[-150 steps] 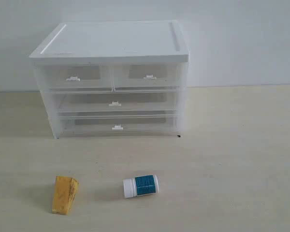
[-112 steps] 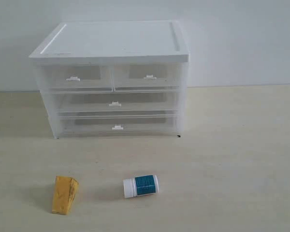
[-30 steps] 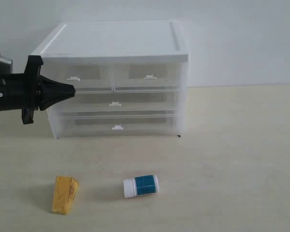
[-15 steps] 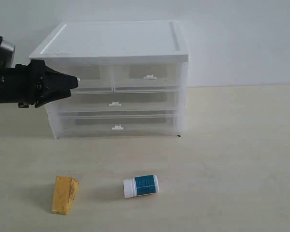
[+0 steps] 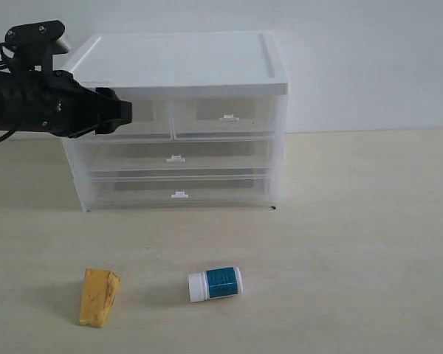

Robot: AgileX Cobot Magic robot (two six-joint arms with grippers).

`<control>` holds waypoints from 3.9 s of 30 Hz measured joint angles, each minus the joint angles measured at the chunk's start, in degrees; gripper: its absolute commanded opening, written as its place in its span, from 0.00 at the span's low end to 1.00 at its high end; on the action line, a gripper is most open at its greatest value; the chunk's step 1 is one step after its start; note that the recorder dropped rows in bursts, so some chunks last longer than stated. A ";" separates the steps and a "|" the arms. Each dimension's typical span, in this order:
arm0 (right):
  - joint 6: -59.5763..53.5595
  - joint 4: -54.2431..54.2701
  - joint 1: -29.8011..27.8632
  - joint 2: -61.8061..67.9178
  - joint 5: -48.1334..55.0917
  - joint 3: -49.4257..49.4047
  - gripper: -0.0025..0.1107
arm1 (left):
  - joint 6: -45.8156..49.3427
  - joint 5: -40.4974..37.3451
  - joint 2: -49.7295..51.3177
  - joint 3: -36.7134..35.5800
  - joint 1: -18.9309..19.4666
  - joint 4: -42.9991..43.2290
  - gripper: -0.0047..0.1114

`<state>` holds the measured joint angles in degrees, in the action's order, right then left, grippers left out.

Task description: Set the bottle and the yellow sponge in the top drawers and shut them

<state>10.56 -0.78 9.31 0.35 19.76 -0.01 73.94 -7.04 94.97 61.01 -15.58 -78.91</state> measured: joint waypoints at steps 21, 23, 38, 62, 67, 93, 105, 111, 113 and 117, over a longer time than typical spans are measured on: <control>0.00 0.00 0.00 0.00 0.00 0.00 0.08 | -1.18 2.18 4.22 3.21 -0.43 -1.17 0.55; 0.00 0.00 0.00 0.00 0.00 0.00 0.08 | -1.27 2.14 4.22 3.21 -0.43 -1.17 0.55; -0.40 0.00 0.00 0.00 -0.37 0.00 0.08 | -1.27 2.05 4.22 3.21 -0.43 -1.17 0.55; 37.97 18.36 0.00 0.00 -26.67 0.00 0.08 | -1.27 2.01 4.22 3.21 -0.43 -1.17 0.55; 43.50 17.82 0.00 0.00 -32.79 0.10 0.08 | -1.27 1.87 4.22 3.21 -0.43 -1.17 0.55; 85.15 -38.78 0.00 77.98 -70.47 27.54 0.08 | -1.27 1.87 4.22 3.21 -0.43 -1.17 0.55; 86.30 -37.98 8.36 103.61 -84.99 42.67 0.08 | -1.27 1.78 4.22 3.21 -0.43 -1.17 0.55; 86.28 -35.54 8.50 107.76 -84.36 47.92 0.14 | -1.27 1.78 4.22 3.21 -0.43 -1.17 0.55; 86.39 -35.24 8.50 108.30 -82.20 49.32 0.28 | -1.27 1.78 4.22 3.21 -0.43 -1.17 0.55; 87.18 -35.13 8.61 108.50 -78.49 51.11 0.53 | -1.27 2.00 4.22 3.21 -0.43 -1.17 0.55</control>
<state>97.75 -35.92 17.92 108.85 -58.73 51.10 72.67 -5.04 99.19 64.23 -16.01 -80.08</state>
